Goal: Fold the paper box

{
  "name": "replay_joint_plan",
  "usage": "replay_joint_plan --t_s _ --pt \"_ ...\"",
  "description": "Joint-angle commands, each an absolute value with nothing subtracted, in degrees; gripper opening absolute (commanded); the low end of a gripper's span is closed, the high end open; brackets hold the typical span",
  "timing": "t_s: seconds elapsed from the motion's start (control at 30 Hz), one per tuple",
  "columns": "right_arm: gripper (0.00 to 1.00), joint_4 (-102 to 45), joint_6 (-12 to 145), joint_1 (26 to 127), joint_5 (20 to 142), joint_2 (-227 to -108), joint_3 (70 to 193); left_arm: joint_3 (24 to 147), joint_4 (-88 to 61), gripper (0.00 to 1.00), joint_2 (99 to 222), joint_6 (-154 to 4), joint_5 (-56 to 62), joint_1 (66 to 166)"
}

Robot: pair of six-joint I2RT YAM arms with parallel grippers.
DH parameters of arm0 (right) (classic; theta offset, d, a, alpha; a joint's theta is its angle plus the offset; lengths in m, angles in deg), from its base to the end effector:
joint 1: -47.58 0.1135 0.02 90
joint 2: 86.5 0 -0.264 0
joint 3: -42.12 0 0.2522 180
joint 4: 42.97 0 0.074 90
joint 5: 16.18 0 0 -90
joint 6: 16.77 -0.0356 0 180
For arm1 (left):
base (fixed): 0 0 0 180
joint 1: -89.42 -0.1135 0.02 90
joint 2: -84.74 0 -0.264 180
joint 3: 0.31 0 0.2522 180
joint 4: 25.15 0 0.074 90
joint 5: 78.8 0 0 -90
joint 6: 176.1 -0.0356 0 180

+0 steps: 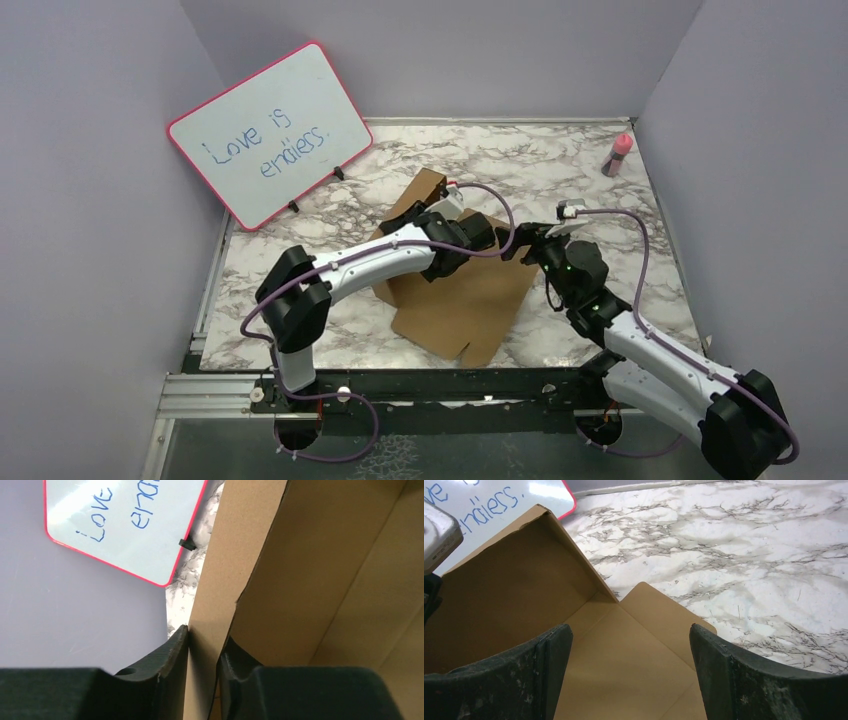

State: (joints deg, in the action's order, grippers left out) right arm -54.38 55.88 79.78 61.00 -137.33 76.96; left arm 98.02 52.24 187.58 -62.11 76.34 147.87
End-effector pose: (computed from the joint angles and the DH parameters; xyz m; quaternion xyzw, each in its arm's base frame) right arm 0.1769 0.1021 0.2400 -0.0193 0.7339 0.2080 0.6464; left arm 0.2068 -0.2751 0.2630 0.2127 0.8142 0.3647 0.3986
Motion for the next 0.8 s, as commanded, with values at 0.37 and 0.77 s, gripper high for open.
replay_joint_plan --t_s 0.37,0.77 --pt "0.94 -32.17 62.36 79.79 72.72 -130.38 97.96 87.83 34.24 0.24 172.86 -69.00 51.96 128.42" --pt "1.00 -20.69 63.21 79.82 74.23 -136.99 111.42 73.57 15.80 0.24 170.15 -61.47 21.54 113.04"
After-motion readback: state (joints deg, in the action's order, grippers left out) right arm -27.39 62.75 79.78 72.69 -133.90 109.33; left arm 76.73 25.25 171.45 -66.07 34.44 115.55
